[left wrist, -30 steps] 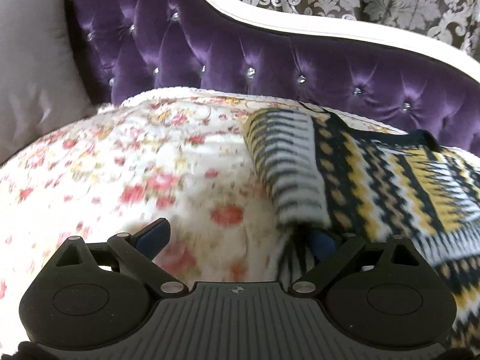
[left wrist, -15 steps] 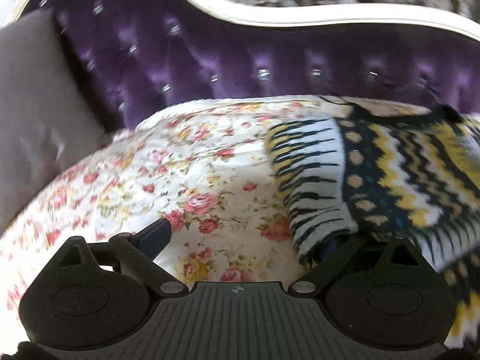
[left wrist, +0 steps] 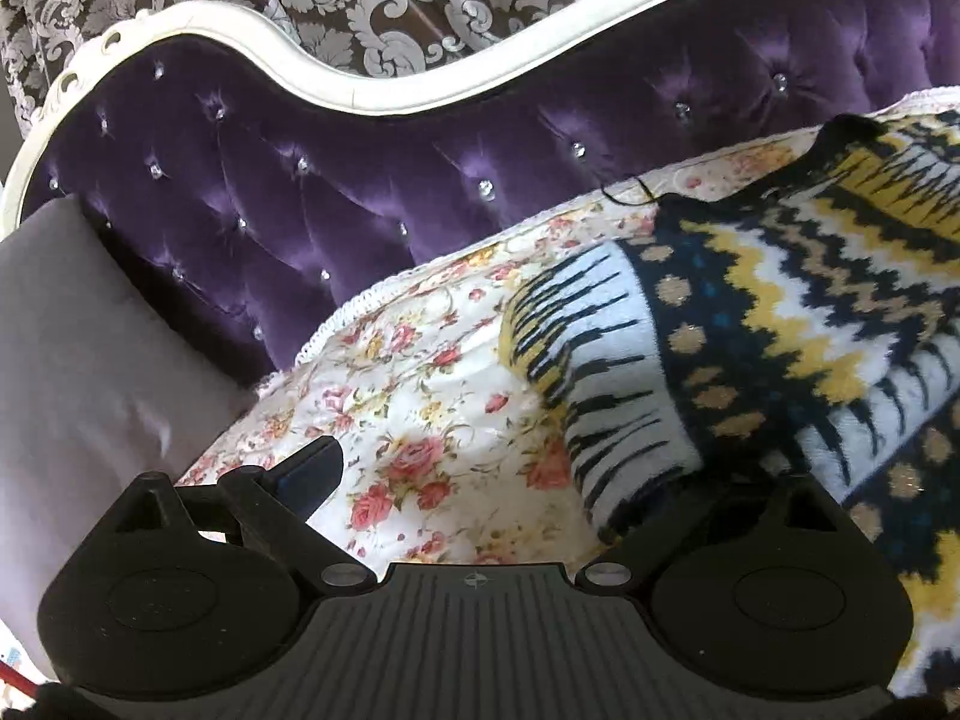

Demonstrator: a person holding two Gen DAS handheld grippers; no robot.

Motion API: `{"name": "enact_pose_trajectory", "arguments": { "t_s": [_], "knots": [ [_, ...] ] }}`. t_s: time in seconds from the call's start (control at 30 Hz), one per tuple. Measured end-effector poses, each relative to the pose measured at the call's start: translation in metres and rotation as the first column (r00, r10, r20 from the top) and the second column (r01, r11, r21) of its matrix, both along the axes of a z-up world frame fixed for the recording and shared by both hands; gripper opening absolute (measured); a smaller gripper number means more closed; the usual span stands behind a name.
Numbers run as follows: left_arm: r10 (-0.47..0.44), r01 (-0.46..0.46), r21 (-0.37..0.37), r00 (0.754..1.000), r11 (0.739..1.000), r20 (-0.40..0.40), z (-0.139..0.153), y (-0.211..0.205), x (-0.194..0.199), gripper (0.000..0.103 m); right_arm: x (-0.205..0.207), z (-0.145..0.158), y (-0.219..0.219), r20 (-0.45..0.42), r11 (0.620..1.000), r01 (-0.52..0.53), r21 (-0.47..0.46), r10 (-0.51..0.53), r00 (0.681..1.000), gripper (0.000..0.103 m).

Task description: Fold small clothes

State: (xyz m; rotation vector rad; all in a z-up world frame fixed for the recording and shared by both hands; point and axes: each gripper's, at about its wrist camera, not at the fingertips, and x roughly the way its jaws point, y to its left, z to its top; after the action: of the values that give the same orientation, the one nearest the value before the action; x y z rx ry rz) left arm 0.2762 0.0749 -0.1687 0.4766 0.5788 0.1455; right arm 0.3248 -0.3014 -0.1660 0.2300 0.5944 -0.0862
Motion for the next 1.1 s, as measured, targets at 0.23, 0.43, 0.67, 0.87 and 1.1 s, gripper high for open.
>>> {"name": "enact_pose_trajectory", "arguments": {
  "t_s": [0.23, 0.43, 0.67, 0.87, 1.1],
  "knots": [
    [-0.145, 0.119, -0.309, 0.987, 0.944, -0.064, 0.013, 0.051, -0.020, 0.096, -0.009, 0.017, -0.011, 0.039, 0.993, -0.095, 0.065, 0.093, 0.995, 0.077],
    [-0.316, 0.274, -0.323, 0.945, 0.906, -0.086, 0.016, 0.056, -0.029, 0.096, 0.022, 0.015, -0.018, -0.024, 0.987, -0.119, 0.109, 0.122, 0.992, 0.078],
    [-0.354, 0.261, -0.548, 0.933, 0.795, -0.068, 0.033, 0.095, -0.034, 0.097, 0.043, 0.002, -0.015, -0.100, 0.983, -0.153, 0.102, 0.163, 0.981, 0.082],
    [-0.208, 0.049, -0.861, 0.976, 0.507, -0.067, 0.035, 0.116, 0.019, 0.097, 0.048, 0.002, -0.018, -0.095, 0.972, -0.180, 0.149, 0.196, 0.976, 0.086],
    [-0.182, -0.061, -0.848, 0.966, 0.527, -0.183, 0.008, 0.088, 0.074, 0.096, 0.055, 0.001, -0.025, -0.079, 0.957, -0.200, 0.212, 0.220, 0.972, 0.088]
  ]
}}
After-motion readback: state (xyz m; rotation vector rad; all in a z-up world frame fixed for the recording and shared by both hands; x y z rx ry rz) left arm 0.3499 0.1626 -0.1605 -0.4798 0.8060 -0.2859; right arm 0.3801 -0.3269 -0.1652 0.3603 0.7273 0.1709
